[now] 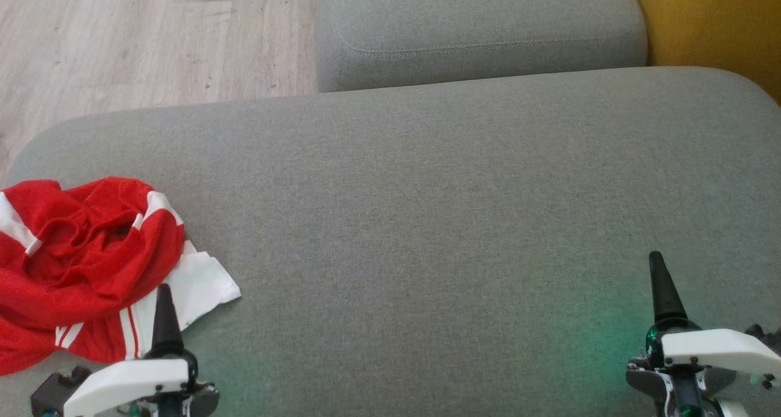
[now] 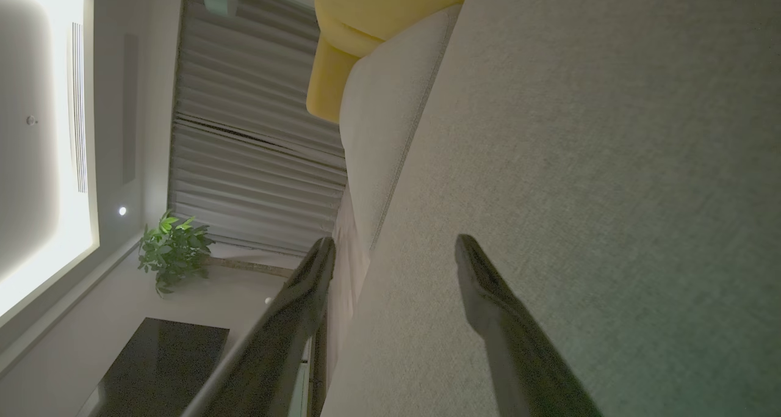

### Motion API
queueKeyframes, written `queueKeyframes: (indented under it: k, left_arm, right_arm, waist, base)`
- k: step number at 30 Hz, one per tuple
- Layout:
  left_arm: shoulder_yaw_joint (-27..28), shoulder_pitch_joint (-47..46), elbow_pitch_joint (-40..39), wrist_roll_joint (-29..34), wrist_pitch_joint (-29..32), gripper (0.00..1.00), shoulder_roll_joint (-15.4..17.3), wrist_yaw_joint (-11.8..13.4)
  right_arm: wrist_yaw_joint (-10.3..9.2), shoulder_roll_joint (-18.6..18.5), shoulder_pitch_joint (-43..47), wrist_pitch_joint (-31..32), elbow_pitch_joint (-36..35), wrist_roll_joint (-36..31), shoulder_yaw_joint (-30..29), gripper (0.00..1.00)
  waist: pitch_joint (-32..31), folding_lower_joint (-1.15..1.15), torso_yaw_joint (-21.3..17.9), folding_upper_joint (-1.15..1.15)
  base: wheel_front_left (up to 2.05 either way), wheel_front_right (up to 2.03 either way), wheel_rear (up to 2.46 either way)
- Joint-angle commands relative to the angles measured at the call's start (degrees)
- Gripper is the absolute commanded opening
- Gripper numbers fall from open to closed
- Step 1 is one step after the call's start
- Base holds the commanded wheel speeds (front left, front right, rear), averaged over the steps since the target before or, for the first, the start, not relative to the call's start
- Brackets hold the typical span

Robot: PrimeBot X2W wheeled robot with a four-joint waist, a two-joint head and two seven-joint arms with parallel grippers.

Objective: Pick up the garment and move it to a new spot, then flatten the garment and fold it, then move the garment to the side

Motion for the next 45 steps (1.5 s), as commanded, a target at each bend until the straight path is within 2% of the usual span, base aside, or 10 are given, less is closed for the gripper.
queueKeyframes:
  k: [1, 45]
  left_arm:
    - [-0.2, -1.7, -2.5, 2.4, -0.6, 1.00, 0.4, 0.3]
    - [-7.8, -0.3, -8.4, 36.4, -8.0, 1.00, 1.8, 6.1]
  right_arm:
    - [0.11, -0.3, -2.7, -0.7, -2.4, -2.2, 0.8, 1.00]
    - [0.28, -0.5, -2.0, -8.1, -6.3, -35.2, 7.4, 1.00]
  waist:
    - [0.0, 0.00, 0.1, 0.00]
    - [-1.1, 0.00, 1.2, 0.00]
  base:
    - [0.00, 0.00, 0.00]
    - [0.00, 0.00, 0.00]
